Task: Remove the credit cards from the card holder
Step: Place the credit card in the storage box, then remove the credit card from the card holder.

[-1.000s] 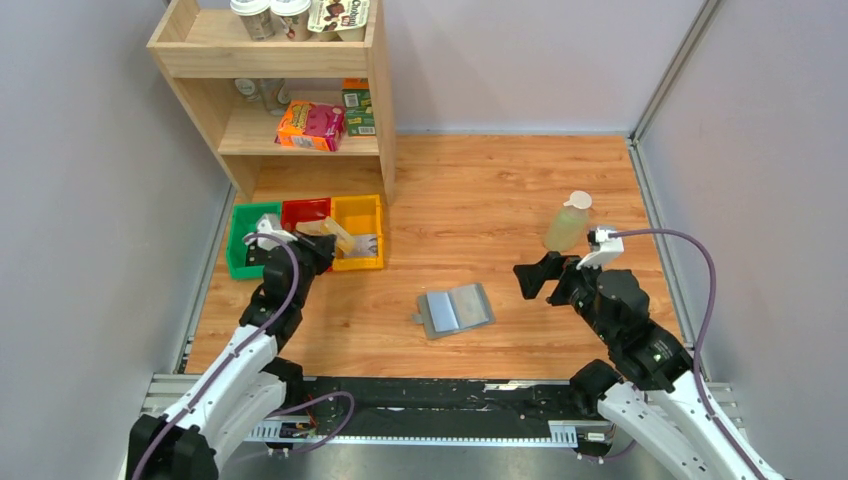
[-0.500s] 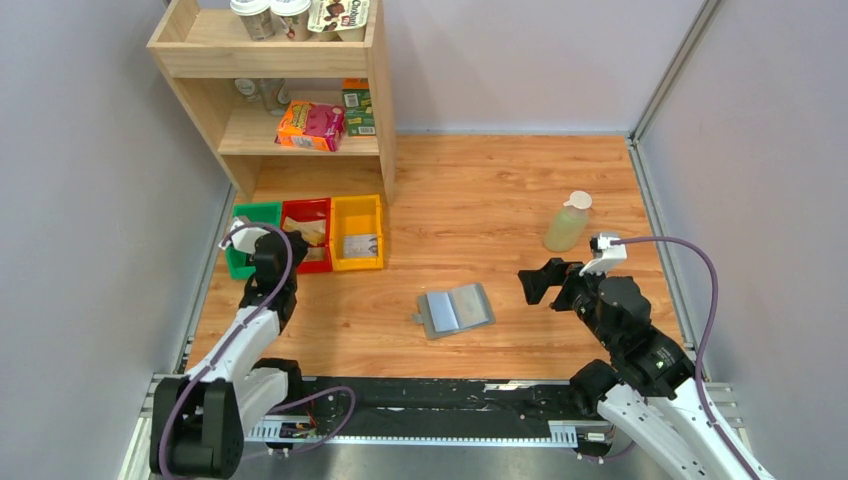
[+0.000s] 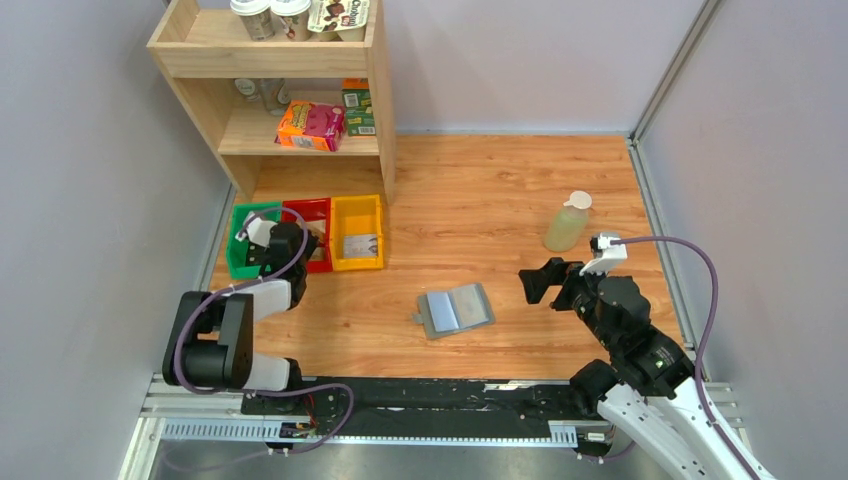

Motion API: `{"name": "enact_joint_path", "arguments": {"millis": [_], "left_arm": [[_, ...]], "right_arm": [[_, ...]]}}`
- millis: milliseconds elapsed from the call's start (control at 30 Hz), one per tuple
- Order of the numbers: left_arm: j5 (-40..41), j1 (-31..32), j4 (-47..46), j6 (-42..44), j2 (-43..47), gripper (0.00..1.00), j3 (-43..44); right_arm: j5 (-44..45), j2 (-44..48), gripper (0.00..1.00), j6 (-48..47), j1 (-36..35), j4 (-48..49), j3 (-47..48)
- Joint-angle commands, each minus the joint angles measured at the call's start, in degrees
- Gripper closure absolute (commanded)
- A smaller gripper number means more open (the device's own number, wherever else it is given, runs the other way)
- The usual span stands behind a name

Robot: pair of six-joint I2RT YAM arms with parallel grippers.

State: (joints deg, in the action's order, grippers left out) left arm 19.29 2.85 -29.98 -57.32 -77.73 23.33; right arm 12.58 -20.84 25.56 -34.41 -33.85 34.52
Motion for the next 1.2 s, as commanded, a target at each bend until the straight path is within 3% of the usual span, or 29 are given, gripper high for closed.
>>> {"name": "enact_joint_path", "arguments": {"millis": [0,33,133,233,533,767,900,1067,1167], "left_arm": [[-1.45,-0.39,-7.38,-2.53,-3.21,0.96,1.37],[-1.53,-0.39,-7.38,-2.97,-3.30,0.93,1.10],[-1.27,-0.39,-6.94,-2.89,-1.90,0.68,0.05],[-0.31,-0.39,-4.31,-2.01,1.00,0.50,-0.83],[-1.35,-0.39,10.19,0.71,14.26,0.21,-0.40],[-10.31,-0.04,27.92,6.86,26.74,0.17,3.38],[-15.76,3.56,38.73,12.31,30.70,0.18,8.82],[-18.94,14.36,45.09,14.96,31.33,0.24,12.70],[-20.52,24.09,44.92,14.43,29.23,0.28,14.98]], "right_arm": [[1.40,-0.16,0.00,-0.95,0.14,1.24,-0.07],[1.48,-0.08,0.00,-0.95,0.14,1.06,-0.07],[1.83,0.01,0.00,-0.95,0.14,0.89,0.10],[1.66,0.10,0.00,-0.95,0.14,0.71,0.28],[0.17,-1.22,0.00,-0.86,0.14,0.27,1.51],[-5.01,-6.31,0.00,0.10,0.14,1.06,2.66],[-9.49,-10.87,0.00,1.59,0.14,2.55,2.66],[-14.68,-17.99,0.00,4.14,0.14,4.57,2.39],[-16.70,-22.47,0.02,5.63,0.05,6.94,1.51]]}}
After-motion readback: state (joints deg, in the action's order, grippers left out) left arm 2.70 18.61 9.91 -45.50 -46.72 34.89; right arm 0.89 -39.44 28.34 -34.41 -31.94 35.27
